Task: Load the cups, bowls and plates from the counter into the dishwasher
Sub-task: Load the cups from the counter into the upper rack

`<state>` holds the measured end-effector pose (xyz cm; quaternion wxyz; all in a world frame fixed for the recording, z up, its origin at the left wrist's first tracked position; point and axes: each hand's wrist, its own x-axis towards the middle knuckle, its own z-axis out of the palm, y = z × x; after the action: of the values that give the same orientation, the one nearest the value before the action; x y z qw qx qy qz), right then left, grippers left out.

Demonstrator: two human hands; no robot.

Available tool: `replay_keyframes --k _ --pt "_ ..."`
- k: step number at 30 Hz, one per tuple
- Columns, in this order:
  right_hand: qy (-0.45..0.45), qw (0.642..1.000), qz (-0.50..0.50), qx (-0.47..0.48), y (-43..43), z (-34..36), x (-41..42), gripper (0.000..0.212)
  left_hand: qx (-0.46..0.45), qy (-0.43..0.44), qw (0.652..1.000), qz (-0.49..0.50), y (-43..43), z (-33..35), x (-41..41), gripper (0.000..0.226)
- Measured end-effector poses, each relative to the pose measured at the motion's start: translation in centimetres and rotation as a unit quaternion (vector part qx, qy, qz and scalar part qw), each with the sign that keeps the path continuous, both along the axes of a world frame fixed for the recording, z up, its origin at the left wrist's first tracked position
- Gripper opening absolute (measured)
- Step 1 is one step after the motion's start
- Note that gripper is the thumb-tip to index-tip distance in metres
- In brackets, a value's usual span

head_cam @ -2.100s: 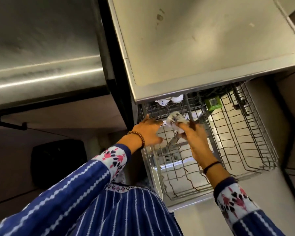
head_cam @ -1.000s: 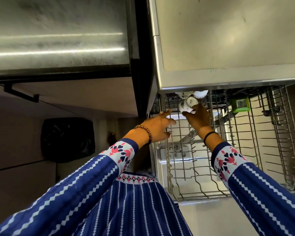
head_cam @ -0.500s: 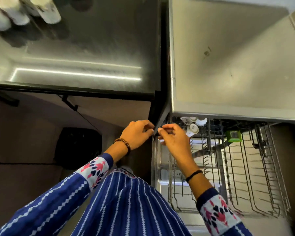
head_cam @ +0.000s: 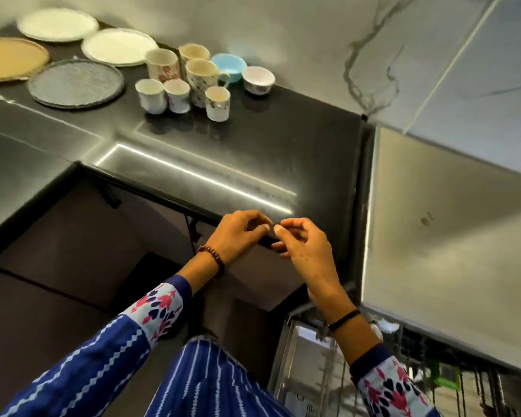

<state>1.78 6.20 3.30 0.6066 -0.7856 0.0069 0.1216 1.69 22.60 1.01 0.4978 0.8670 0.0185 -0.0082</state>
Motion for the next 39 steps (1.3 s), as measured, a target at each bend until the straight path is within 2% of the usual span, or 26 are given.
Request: replay_keyframes --k 5,12,17,21,26,31,34,36,39 --pt "-0.015 0.999 0.035 0.007 6.2 1.5 5.9 0.015 -0.004 -0.017 0.998 0.061 6.4 0.8 4.2 0.014" --pt "-0.007 0.998 0.057 -0.012 14.9 1.7 15.2 0.019 -0.057 -0.002 0.988 0.140 15.3 0.3 10.9 0.019" --pt "0.020 0.998 0.052 -0.030 19.6 1.0 21.0 0.024 -0.155 0.052 0.976 0.141 18.7 -0.9 15.4 0.048" --pt "0.101 0.992 0.057 0.054 21.8 0.4 24.8 0.048 -0.225 0.079 0.964 0.118 20.4 -1.8 19.2 0.074" --pt "0.115 0.986 0.046 0.110 22.0 -1.1 27.4 0.083 -0.194 0.056 0.976 0.083 21.4 -2.8 22.9 0.090" --pt "0.114 0.984 0.041 0.132 22.1 -1.9 29.3 0.077 -0.236 0.050 0.967 0.076 22.0 -3.0 25.4 0.089" --pt "0.115 0.981 0.086 0.127 22.1 -1.9 30.3 0.072 -0.249 0.042 0.966 0.059 22.4 -3.1 25.7 0.085" --pt "0.103 0.981 0.116 0.114 22.1 -2.0 30.7 0.071 -0.240 0.039 0.969 0.046 22.6 -3.2 25.7 0.083" --pt "0.079 0.985 0.108 0.112 21.7 -2.3 30.4 0.069 -0.201 0.032 0.978 0.037 22.5 -3.8 25.5 0.083"
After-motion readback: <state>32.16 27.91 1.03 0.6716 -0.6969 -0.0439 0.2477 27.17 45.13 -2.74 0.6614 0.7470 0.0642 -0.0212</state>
